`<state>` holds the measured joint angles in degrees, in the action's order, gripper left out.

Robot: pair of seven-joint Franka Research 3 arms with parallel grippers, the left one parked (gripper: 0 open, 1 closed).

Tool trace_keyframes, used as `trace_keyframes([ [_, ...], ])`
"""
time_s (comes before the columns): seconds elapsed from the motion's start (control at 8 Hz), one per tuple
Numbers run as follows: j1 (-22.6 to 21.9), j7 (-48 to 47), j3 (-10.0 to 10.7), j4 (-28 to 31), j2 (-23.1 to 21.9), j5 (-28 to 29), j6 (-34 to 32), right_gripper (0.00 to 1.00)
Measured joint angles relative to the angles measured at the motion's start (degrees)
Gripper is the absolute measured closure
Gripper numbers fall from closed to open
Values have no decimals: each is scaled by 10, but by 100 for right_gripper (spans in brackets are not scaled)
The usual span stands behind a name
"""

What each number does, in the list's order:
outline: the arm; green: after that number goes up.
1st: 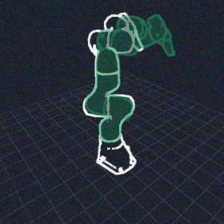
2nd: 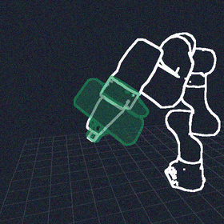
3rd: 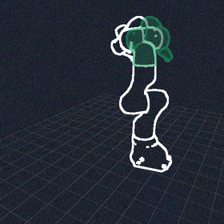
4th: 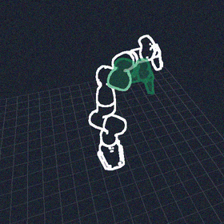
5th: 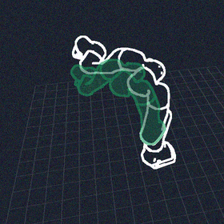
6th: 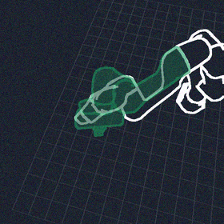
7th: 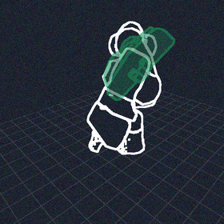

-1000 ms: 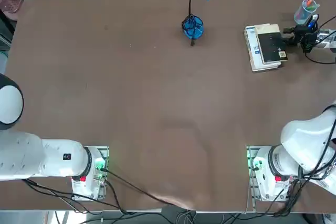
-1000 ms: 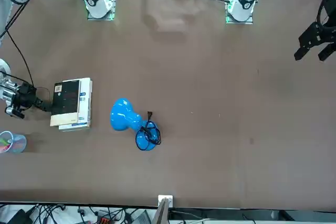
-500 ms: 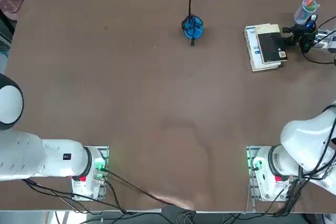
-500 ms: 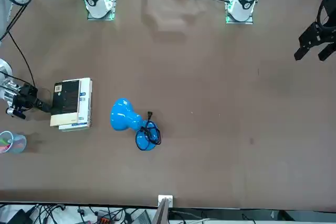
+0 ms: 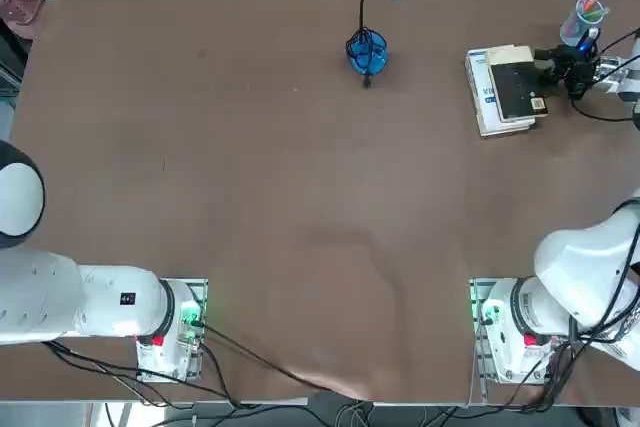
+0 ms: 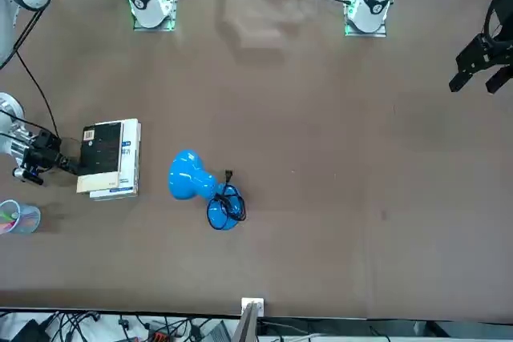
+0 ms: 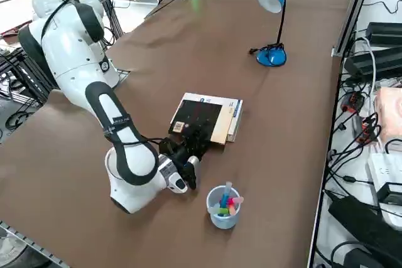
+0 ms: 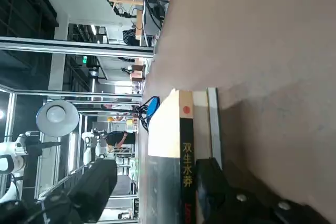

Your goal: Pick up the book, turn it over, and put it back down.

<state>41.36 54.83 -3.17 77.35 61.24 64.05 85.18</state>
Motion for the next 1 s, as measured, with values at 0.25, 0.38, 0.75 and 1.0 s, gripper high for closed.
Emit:
trace_keyframes([
  [0.25,0,-2,0,-1,0,1,0,15],
  [0.38,0,-2,0,-1,0,1,0,18],
  [0.75,-1,-2,0,-1,0,1,0,33],
  [1.0,-2,-3,0,-1,0,1,0,44],
])
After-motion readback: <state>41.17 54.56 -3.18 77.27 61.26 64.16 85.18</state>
